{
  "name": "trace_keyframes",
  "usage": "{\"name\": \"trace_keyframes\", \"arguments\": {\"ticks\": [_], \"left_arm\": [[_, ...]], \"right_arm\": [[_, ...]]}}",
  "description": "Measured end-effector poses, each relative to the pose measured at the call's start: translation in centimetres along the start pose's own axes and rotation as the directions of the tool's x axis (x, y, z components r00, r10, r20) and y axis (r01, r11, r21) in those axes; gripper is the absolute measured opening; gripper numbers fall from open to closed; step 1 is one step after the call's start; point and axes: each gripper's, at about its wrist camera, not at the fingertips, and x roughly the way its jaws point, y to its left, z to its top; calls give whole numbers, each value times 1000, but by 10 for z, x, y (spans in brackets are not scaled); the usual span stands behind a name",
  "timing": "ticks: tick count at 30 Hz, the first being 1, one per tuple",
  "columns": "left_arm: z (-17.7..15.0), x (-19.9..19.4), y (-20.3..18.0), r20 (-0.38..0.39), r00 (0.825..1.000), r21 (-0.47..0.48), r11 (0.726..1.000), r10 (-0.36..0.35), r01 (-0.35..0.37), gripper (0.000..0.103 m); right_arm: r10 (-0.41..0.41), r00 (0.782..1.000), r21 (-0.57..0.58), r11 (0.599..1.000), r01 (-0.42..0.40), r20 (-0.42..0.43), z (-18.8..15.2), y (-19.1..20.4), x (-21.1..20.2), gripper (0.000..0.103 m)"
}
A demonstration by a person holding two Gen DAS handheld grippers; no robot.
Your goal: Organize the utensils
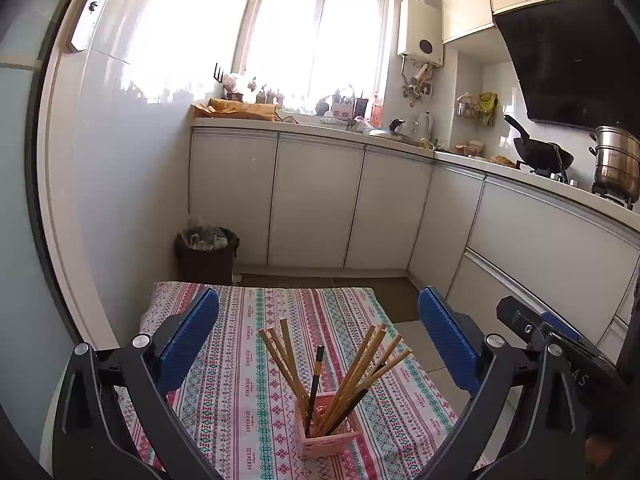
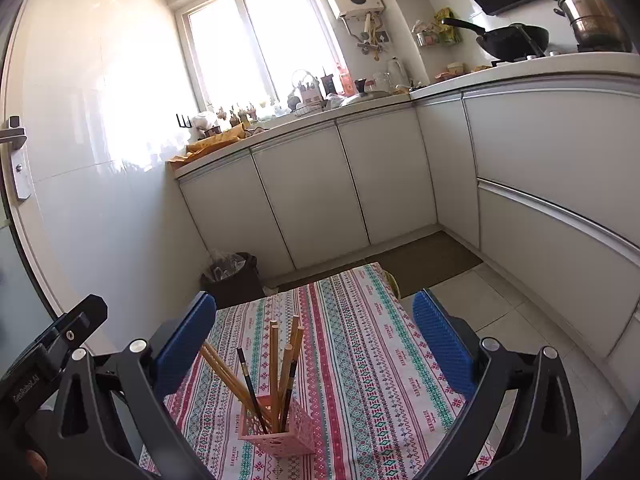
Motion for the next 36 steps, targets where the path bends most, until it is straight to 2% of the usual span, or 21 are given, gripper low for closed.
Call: {"name": "trace_keyframes", "arguments": {"ticks": [12,21,36], "left_arm": [[-2,-13,-7,-2,1000,12,1000,1,-1,96],[-8,-42,-7,15,1000,-21,1000,-7,7,96],[-19,-85,-20,11,999,0,999,39,-39,96]], "right_arm": [[-5,1000,-9,1000,5,3,-1,-5,-20,96],[2,1000,-37,999,-1,11,-4,3,-50,96],[-24,1000,-68,997,24,7,-14,5,-93,96]]}}
